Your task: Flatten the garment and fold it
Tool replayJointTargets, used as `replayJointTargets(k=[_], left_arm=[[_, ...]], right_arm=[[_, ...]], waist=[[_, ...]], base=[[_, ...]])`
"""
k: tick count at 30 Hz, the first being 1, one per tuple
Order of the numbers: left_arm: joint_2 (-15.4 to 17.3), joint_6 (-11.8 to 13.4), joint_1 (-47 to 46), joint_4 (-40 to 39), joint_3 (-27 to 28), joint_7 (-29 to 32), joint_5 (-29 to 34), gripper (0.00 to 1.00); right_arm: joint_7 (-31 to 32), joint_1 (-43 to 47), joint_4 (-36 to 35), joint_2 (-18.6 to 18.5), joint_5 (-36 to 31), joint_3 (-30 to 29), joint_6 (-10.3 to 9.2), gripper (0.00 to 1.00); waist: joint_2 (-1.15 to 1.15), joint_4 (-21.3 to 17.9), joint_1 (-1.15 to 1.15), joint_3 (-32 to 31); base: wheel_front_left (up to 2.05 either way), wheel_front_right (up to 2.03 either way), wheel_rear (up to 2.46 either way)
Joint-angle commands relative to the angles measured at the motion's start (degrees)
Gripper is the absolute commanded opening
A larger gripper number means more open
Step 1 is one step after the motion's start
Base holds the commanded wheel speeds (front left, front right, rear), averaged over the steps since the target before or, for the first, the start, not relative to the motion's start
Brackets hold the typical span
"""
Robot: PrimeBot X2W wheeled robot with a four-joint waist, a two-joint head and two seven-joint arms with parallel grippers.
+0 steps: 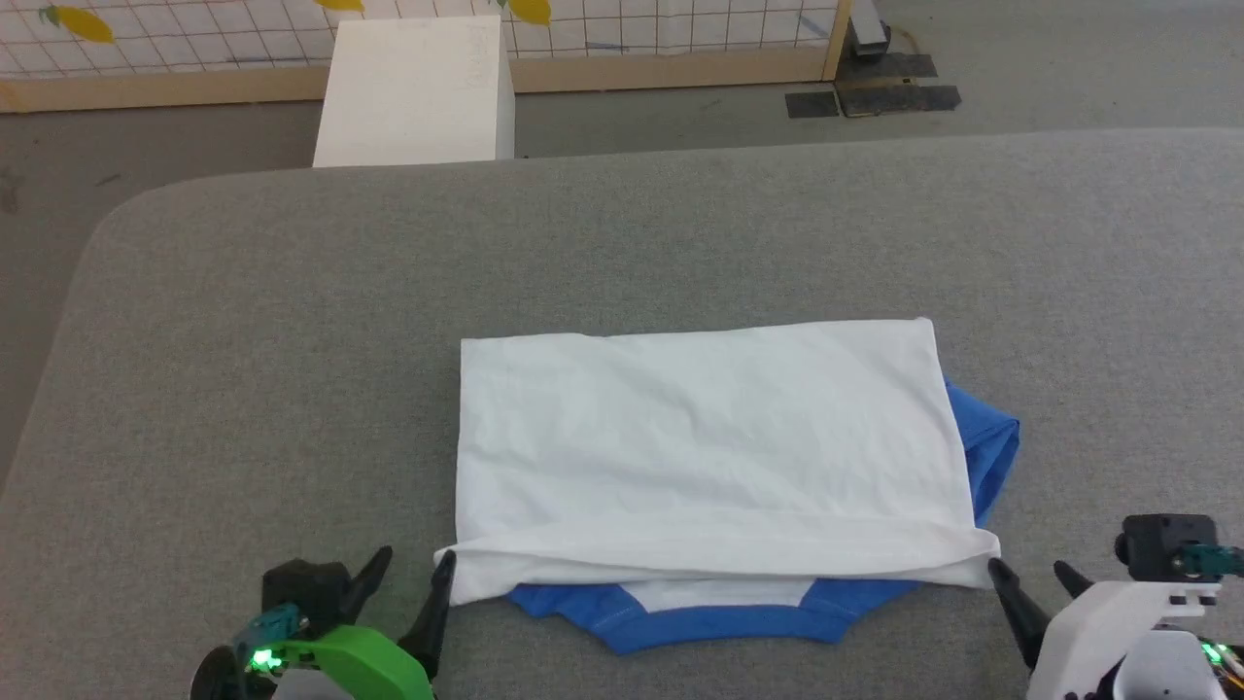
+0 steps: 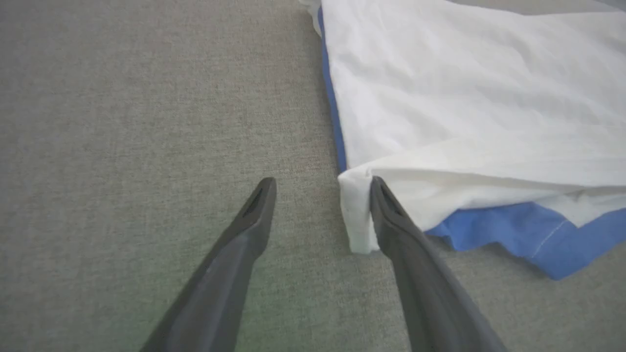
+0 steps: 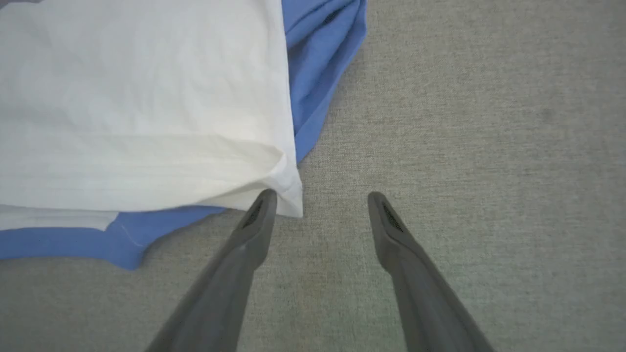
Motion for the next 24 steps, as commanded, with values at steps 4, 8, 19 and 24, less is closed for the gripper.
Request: replayJointTargets(k=[4,8,19,24], left_arm=[[-0.5,2.1,0.7,-1.8,2.7,-6.9,1.0,1.0],[-2.2,3.8,-1.0,-2.5,5.7,-10.9,2.6,1.0],[-10.7,2.1,-6.7,-6.3,16.6,-11.8,13.7,1.0],[-13.5,-0.5,-8.1,-5.0,20.3,-11.8,17.1,1.0]], right_arm=[[-3.1,0.9,-4.6,1.8,1.5,-3.1,-0.09,1.0],[-7.1,-0.6,-5.7,2.7,2.6,-5.1,-0.09,1.0],[-11.2,-10.0,8.4,2.9,6.9,-7.5,-0.09,1.0],[-8.1,-15.8,18.2,2.9,6.0,-7.2,-0.09,1.0]], waist=[[0.0,1.3,0.01,-1.7],[0.0,1.9,0.01,-2.3],[0.0,2.5,0.01,-2.2],[0.0,2.1,0.01,-1.4]], base=[[0.0,0.0,0.0],[0.0,0.0,0.0],[0.0,0.0,0.0],[0.0,0.0,0.0]])
